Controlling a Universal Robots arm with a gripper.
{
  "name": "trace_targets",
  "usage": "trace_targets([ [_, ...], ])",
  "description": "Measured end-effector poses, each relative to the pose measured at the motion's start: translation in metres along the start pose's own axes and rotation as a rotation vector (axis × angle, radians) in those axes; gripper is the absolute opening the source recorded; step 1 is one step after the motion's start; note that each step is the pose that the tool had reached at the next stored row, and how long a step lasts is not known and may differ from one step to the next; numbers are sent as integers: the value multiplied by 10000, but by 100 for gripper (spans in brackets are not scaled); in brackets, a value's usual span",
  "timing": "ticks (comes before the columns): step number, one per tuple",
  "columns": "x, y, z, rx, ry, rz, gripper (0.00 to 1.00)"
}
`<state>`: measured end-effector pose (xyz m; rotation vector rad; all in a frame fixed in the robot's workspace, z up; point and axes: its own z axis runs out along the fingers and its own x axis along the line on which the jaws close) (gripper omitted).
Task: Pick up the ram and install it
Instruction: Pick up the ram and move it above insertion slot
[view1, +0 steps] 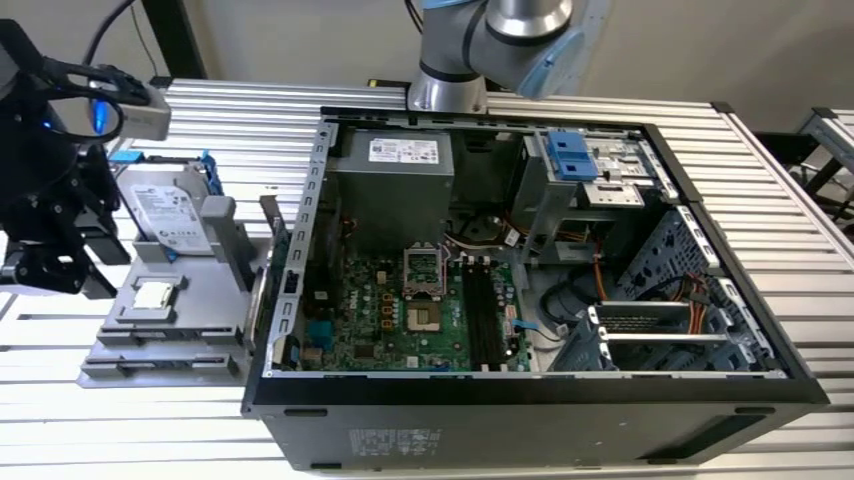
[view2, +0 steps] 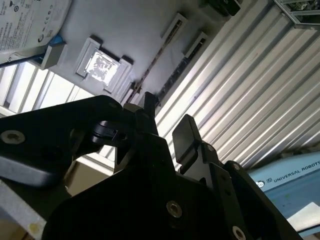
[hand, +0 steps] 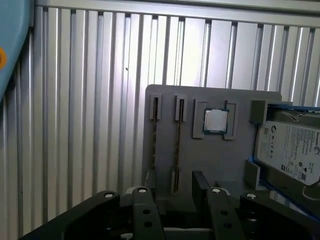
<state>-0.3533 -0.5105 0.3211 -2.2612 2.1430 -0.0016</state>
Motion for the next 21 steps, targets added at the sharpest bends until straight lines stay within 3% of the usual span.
trace_targets([
  [4,1,2,72,46,6,-18,100],
  [12,8,5,216,47,10,-30,100],
  [15,42,18,269,46,10,-30,100],
  [17,60,38,305,46,10,-29,100],
  [21,59,142,378,48,8,-31,100],
])
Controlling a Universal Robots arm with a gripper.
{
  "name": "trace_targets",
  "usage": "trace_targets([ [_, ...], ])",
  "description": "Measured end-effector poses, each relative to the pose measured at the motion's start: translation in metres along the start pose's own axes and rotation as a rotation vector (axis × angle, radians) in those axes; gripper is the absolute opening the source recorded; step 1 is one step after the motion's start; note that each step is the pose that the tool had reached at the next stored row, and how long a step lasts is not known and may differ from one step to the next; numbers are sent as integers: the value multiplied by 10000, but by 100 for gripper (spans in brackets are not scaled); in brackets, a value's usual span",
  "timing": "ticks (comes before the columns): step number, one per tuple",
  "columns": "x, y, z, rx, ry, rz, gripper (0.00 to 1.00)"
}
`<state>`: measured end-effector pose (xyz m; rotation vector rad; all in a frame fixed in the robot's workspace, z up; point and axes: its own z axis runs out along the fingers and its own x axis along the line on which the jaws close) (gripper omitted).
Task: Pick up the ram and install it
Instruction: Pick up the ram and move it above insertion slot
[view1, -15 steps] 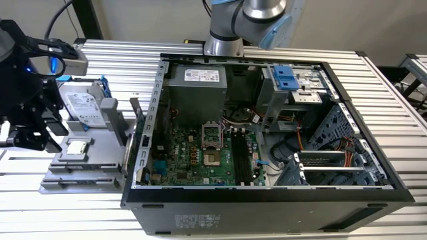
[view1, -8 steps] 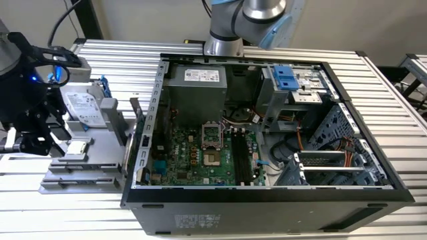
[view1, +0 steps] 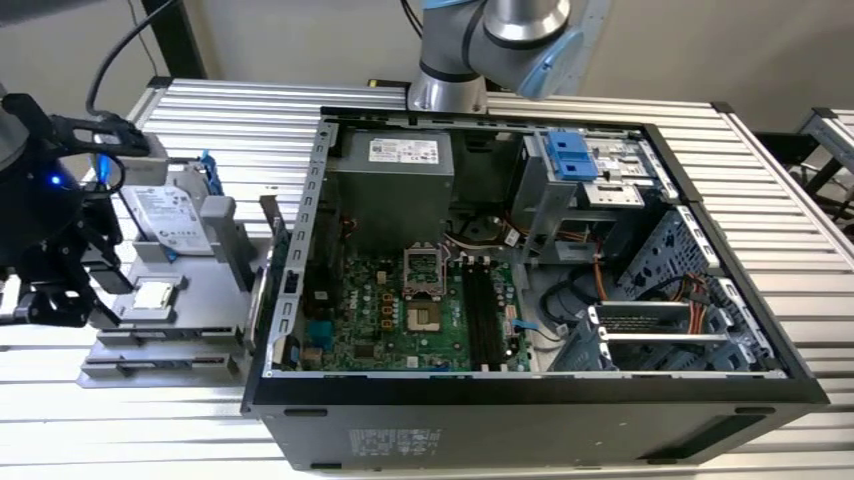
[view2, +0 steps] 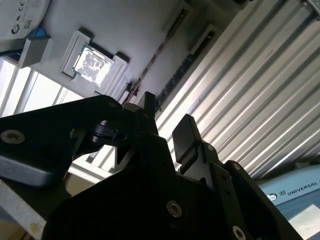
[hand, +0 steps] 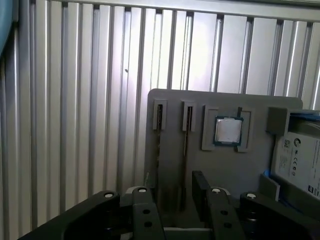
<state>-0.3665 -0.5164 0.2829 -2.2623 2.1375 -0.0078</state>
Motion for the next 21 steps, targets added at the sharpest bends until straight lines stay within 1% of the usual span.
trace_targets([
  [4,18,5,71,-4,2,-3,100],
  [5,35,7,87,-5,3,-3,100],
  [7,90,10,124,-3,2,-5,100],
  [8,100,11,143,-1,0,-5,100],
  [16,103,15,284,-3,9,-8,100],
  [21,103,16,310,-5,11,-11,100],
])
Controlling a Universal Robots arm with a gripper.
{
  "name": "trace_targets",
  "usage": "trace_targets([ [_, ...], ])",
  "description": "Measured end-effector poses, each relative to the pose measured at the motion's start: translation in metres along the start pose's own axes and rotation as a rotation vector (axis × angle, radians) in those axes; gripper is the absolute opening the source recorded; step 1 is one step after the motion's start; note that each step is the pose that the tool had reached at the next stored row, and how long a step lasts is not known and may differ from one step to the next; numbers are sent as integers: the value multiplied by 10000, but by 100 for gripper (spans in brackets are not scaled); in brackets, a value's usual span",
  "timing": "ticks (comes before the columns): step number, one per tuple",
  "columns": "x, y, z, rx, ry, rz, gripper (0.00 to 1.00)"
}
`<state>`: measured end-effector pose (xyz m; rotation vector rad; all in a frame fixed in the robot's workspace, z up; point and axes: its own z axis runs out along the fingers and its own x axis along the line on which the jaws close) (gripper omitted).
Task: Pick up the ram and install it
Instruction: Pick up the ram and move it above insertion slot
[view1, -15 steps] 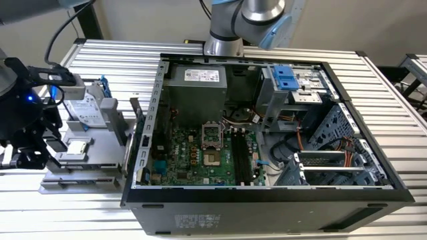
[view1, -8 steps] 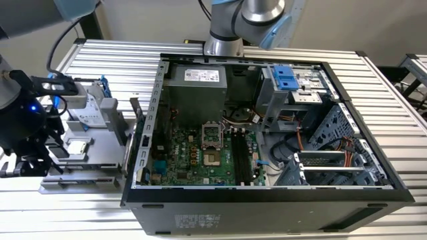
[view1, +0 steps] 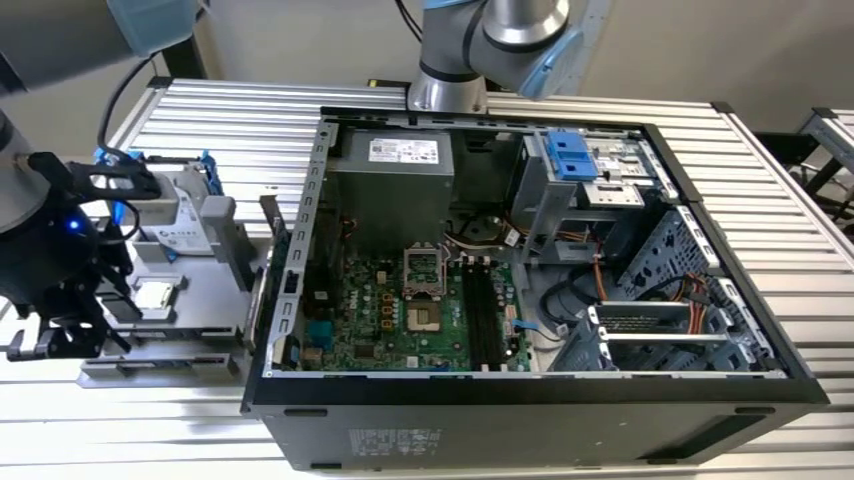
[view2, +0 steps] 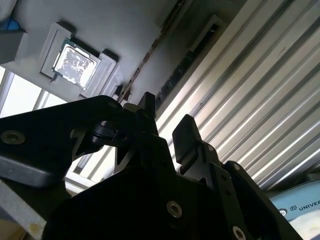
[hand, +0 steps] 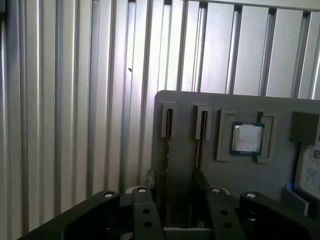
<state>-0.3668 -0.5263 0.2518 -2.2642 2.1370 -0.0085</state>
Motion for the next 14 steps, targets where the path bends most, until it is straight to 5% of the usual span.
trace_targets([
  [8,10,1,26,1,-1,-12,100],
  [14,11,7,130,2,-1,-12,100],
])
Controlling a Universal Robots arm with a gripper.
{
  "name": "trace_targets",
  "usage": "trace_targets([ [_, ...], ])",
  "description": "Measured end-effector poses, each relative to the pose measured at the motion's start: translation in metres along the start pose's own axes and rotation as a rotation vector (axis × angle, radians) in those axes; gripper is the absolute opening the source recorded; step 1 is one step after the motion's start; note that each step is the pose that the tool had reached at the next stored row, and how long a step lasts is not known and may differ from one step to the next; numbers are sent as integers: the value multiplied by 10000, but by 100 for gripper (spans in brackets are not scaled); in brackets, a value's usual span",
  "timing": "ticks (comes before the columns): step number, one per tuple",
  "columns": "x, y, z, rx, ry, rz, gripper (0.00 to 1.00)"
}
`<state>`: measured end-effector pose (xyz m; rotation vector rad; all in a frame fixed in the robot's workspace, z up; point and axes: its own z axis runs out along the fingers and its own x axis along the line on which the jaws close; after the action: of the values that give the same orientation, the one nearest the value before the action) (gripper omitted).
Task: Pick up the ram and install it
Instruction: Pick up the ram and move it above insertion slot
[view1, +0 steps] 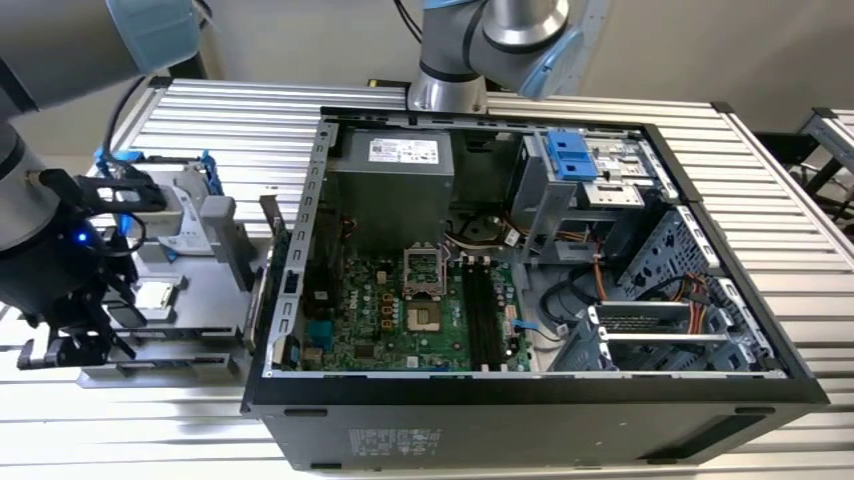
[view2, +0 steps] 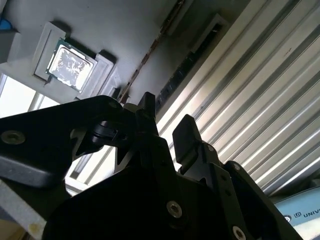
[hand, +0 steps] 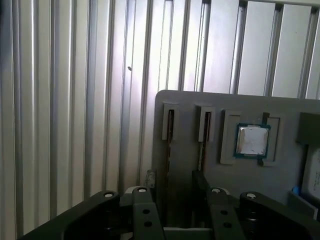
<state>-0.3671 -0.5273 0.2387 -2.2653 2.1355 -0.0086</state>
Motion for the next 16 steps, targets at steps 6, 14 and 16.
trace_targets([
  [6,32,41,108,1,-2,-6,100],
  [14,19,51,254,-1,-2,-88,100],
  [16,17,51,266,-1,-1,-89,100],
])
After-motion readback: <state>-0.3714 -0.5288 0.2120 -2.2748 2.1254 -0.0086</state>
